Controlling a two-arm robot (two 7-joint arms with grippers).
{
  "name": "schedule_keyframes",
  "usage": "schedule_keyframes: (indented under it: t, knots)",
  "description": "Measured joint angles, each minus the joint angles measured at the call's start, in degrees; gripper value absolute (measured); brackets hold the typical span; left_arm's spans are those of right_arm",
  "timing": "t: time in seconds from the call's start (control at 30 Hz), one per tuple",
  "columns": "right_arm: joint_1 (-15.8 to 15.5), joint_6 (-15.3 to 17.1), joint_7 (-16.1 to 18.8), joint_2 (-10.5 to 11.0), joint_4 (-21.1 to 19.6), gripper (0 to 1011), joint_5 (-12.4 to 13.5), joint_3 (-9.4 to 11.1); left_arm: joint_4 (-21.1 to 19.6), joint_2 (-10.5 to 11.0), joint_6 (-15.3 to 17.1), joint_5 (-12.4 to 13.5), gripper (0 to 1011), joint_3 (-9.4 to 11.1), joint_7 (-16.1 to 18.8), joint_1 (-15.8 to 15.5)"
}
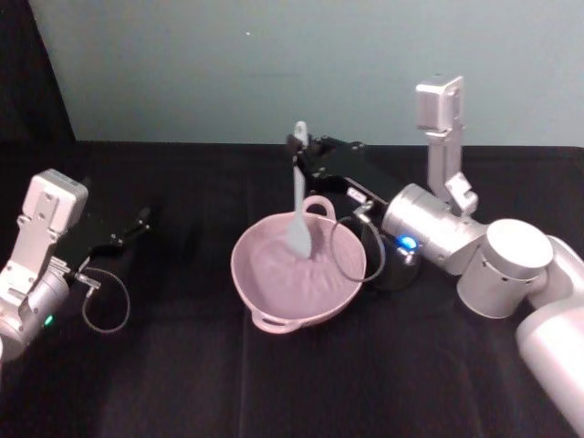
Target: Use the one hand to pick up the spoon and stir the clear water in the bowl.
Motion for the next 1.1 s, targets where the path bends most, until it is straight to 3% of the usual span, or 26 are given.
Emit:
schedule_keyframes:
  t: [0.27, 0.57, 0.9, 1.1]
  knots:
    - [-2.1, 0.22, -1.07, 2.59, -2.76, 126, 0.09, 2.66, 0.0, 0.0, -0.01, 0.0, 1011, 0.0, 0.0, 0.0]
    - [-5.38, 1.56, -1.09, 4.49, -6.93, 126, 0.48, 3.2, 0.0, 0.0, 0.0, 0.0, 1011, 0.0, 0.0, 0.0]
    - [-7.82, 2.63, 0.1, 4.52, -11.11, 126, 0.87, 0.96, 0.0, 0.0, 0.0, 0.0, 1011, 0.0, 0.0, 0.0]
    - [-6.5, 2.71, 1.28, 2.45, -10.15, 126, 1.08, -1.54, 0.0, 0.0, 0.0, 0.0, 1011, 0.0, 0.0, 0.0]
